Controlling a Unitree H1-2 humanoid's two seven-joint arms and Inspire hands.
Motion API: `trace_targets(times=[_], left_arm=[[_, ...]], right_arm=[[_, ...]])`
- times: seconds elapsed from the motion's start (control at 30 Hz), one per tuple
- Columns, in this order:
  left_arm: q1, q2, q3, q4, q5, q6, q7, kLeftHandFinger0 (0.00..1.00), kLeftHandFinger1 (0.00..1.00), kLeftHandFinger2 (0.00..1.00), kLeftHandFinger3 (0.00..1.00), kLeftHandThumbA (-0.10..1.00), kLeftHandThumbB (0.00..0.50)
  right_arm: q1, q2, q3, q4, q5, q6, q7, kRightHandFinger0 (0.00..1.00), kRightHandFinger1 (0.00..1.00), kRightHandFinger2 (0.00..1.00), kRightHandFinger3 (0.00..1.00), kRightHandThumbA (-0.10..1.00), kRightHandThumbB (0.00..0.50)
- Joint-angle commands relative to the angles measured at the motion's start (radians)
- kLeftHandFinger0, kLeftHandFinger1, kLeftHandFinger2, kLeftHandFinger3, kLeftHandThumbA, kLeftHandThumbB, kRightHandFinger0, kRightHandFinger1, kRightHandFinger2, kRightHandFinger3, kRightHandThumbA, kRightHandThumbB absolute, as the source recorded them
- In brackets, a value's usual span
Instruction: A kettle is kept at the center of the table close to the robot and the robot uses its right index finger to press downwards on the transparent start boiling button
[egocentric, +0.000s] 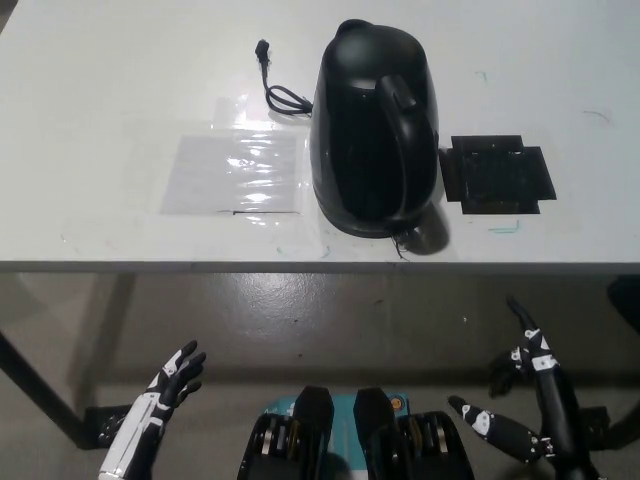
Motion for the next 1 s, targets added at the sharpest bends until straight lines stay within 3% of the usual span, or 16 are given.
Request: trace_targets(times=[0.0, 0.17, 0.37, 0.67, 0.77, 0.97], left_arm=[[-0.001, 0.027, -0.013, -0.064, -0.003, -0.088, -0.041, 1.00, 1.00, 1.00, 1.00, 1.00, 0.411], [-0.001, 0.029, -0.010, -0.061, -0.006, -0.098, -0.042, 1.00, 1.00, 1.00, 1.00, 1.00, 0.403], [0.001, 0.025, -0.010, -0.063, -0.002, -0.097, -0.042, 1.00, 1.00, 1.00, 1.00, 1.00, 0.405], [0.002, 0.032, -0.007, -0.064, -0.007, -0.101, -0.049, 1.00, 1.00, 1.00, 1.00, 1.00, 0.405], [0.000, 0.032, -0.007, -0.067, 0.001, -0.099, -0.050, 1.00, 1.00, 1.00, 1.00, 1.00, 0.407], [-0.004, 0.028, -0.004, -0.061, -0.003, -0.109, -0.055, 1.00, 1.00, 1.00, 1.00, 1.00, 0.408]], right_arm=[[-0.053, 0.008, 0.036, -0.165, -0.376, 0.031, -0.098, 0.00, 0.13, 0.37, 1.00, 1.00, 0.260], [-0.101, 0.017, 0.058, -0.160, -0.410, 0.100, -0.033, 0.00, 0.11, 0.36, 1.00, 1.00, 0.272], [-0.154, 0.025, 0.088, -0.133, -0.448, 0.170, 0.017, 0.00, 0.00, 0.24, 1.00, 1.00, 0.307], [-0.210, 0.027, 0.139, -0.059, -0.481, 0.228, 0.026, 0.00, 0.00, 0.11, 1.00, 1.00, 0.318], [-0.223, 0.028, 0.148, -0.045, -0.483, 0.241, 0.030, 0.00, 0.00, 0.03, 1.00, 1.00, 0.316], [-0.258, 0.028, 0.161, 0.011, -0.499, 0.272, 0.035, 0.00, 0.00, 0.00, 1.00, 1.00, 0.303]])
